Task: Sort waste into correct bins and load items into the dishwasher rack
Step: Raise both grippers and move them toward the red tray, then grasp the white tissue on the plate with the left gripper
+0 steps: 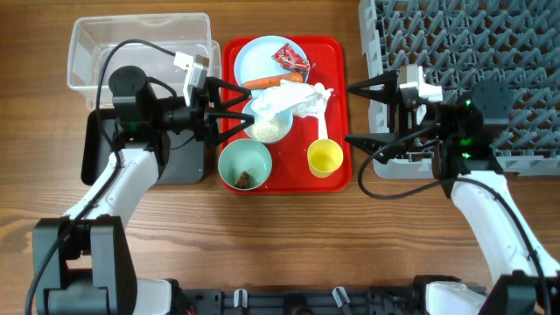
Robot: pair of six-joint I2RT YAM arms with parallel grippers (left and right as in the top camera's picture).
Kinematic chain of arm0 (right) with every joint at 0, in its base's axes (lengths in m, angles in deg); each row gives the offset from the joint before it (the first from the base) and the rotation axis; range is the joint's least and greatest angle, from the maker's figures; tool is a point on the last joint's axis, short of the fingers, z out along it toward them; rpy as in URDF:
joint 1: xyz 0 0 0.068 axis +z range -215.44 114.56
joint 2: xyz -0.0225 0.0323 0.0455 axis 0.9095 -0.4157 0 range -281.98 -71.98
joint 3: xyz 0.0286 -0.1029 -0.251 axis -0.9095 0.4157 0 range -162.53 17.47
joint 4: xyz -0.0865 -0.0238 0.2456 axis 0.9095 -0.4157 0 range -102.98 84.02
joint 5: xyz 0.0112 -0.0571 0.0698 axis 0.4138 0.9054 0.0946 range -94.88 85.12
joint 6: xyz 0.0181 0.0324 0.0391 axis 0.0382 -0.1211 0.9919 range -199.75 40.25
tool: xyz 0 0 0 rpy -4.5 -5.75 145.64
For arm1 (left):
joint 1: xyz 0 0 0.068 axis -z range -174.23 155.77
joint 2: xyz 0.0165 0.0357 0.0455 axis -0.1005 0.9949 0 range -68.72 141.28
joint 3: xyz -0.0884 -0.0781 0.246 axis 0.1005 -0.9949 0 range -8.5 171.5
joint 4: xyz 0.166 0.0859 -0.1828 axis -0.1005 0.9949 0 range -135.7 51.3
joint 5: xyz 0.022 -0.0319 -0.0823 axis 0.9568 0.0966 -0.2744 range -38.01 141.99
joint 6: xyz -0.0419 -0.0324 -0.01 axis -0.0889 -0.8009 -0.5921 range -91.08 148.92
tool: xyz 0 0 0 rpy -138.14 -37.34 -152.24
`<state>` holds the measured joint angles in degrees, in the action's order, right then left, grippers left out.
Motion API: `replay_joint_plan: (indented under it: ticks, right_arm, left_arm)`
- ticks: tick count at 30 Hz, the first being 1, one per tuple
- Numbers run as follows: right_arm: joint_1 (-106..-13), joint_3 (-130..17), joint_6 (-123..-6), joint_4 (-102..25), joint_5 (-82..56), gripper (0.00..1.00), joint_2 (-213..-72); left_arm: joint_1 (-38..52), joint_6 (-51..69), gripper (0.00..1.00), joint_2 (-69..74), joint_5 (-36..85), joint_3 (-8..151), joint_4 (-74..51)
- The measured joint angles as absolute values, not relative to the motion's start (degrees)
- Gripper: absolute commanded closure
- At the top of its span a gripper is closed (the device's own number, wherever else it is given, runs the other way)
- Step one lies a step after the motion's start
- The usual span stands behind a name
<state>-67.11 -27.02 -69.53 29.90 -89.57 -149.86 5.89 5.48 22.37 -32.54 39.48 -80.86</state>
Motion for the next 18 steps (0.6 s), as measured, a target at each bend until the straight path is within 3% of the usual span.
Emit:
replay_joint_plan:
  ticks: [5, 9, 13, 18]
  right_arm:
    - [-67.2, -28.8, -63.1, 31.1, -86.4, 0.0, -151.3]
    - [-67.0, -29.8, -59.6, 27.6, -78.7, 0.0, -151.3]
    - [-61.4, -30.5, -63.2, 8.9, -55.0, 0.0, -151.5]
    - [-52.9, -37.4, -71.1, -13.5, -35.0, 0.0, -151.3]
  left_arm:
    - [5.9, 2.9, 0.01, 22.4, -26.8, 40.0, -79.5]
    - [8.5, 4.3, 0.0, 22.4, -3.3, 40.6, -66.7]
    - [19.7, 8.5, 0.0, 22.5, 28.5, 40.9, -58.4]
    - [28.7, 17.0, 0.0, 22.6, 47.2, 53.1, -27.2]
